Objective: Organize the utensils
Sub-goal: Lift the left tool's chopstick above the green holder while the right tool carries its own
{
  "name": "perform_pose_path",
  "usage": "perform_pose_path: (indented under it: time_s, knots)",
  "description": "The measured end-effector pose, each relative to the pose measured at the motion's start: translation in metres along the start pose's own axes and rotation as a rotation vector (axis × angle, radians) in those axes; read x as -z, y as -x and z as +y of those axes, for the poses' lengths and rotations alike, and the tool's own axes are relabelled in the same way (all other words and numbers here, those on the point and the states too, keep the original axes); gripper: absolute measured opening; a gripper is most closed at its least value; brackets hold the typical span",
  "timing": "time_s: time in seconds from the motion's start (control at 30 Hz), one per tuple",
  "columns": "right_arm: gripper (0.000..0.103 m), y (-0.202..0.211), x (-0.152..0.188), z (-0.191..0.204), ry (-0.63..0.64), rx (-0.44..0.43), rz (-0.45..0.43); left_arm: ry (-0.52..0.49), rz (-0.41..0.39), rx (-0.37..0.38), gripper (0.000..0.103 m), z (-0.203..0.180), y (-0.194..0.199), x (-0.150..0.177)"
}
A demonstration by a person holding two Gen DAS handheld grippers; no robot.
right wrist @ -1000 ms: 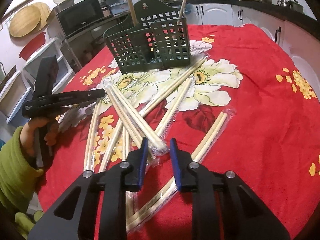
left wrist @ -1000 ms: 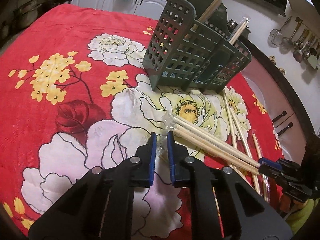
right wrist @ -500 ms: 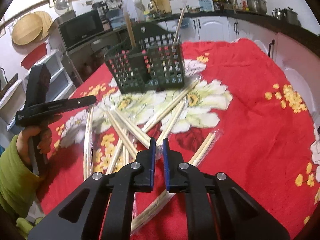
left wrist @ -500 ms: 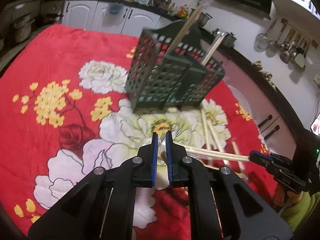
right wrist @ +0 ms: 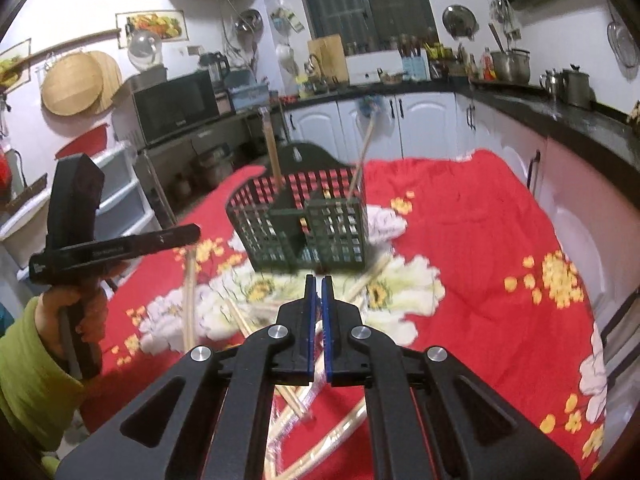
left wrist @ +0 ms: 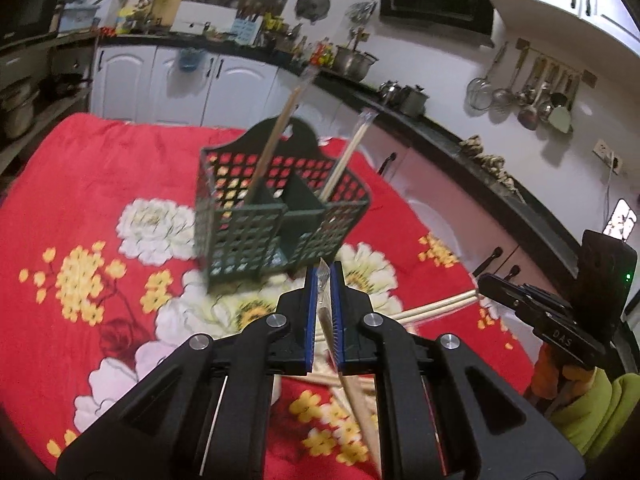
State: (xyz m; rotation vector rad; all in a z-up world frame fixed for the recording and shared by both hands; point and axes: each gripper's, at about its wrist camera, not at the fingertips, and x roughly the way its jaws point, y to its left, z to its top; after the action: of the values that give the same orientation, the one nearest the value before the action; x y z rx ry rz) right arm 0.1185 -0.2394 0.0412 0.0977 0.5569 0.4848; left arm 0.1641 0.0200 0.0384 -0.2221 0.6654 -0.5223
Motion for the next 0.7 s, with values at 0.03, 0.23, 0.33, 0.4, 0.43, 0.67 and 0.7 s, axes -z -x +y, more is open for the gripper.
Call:
perform_pose_path:
  time_s: [0.03, 0.23, 0.33, 0.4, 0.43, 0.67, 0.7]
  knots:
    - [0.003, 0.002, -0.005, 0.002, 0.005, -0.007, -0.012, -0.006, -0.005, 0.006, 0.004, -0.003, 0.001, -0.002]
    - [0.002, 0.01, -0.026, 0.01, 0.021, -0.051, -0.058, -0.047, -0.034, 0.044, 0.003, -0.024, 0.007, -0.018]
    - [0.002, 0.013, -0.037, 0.015, 0.036, -0.059, -0.076, -0.067, -0.051, 0.058, 0.002, -0.034, 0.01, -0.027]
    - [0.002, 0.016, -0.043, 0.018, 0.048, -0.065, -0.089, -0.078, -0.065, 0.065, 0.002, -0.039, 0.013, -0.033]
    - [0.002, 0.018, -0.045, 0.02, 0.052, -0.067, -0.095, -0.083, -0.07, 0.068, 0.002, -0.041, 0.015, -0.036]
    - [0.002, 0.027, -0.059, 0.023, 0.063, -0.068, -0.128, -0.119, -0.123, 0.082, 0.002, -0.057, 0.027, -0.054]
    - [0.002, 0.029, -0.061, 0.022, 0.062, -0.07, -0.135, -0.123, -0.127, 0.084, 0.002, -0.059, 0.027, -0.056]
